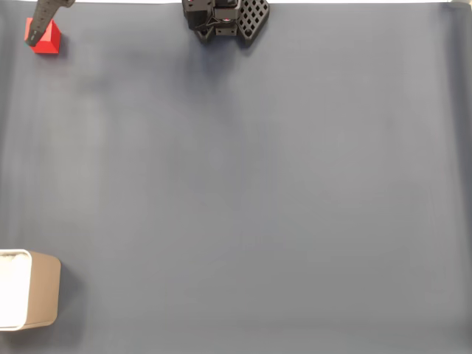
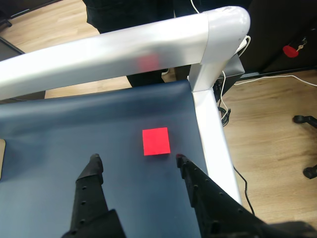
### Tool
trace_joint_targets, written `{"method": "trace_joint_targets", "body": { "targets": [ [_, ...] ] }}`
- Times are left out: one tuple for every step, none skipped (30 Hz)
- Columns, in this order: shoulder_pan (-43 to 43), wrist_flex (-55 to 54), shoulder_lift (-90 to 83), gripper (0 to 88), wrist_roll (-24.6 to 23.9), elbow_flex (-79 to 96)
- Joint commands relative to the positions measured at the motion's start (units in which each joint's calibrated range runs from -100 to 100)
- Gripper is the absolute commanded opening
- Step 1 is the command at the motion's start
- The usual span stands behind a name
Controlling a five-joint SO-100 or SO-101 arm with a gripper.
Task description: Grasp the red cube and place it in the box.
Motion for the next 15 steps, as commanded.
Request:
{"method": "trace_joint_targets", "body": {
  "targets": [
    [1.0,-3.2,1.1,34.9,0.6,-0.6],
    [1.2,-3.8,1.5,35.0,0.7,-0.5],
    [1.2,-4.3,2.0,35.1,0.8,-0.5],
    [1.4,-4.8,2.5,35.1,0.9,-0.5],
    [1.6,-5.4,2.9,35.1,0.9,-0.5],
    [1.7,-6.0,3.4,35.2,1.0,-0.5],
    [1.8,-6.5,3.9,35.3,1.1,-0.5],
    [2.0,-7.0,4.5,35.3,1.2,-0.5],
    [2.0,-7.6,4.9,35.4,1.3,-0.5],
    [2.0,-8.2,5.2,35.5,1.4,-0.2],
    [2.0,-8.9,5.4,35.6,1.4,0.0],
    [2.0,-9.7,5.6,35.7,1.5,0.3],
    [2.0,-10.6,5.8,35.8,1.6,0.7],
    [2.0,-11.4,6.0,35.9,1.7,1.1],
    [2.0,-12.3,6.3,35.9,1.9,1.6]
  ]
}}
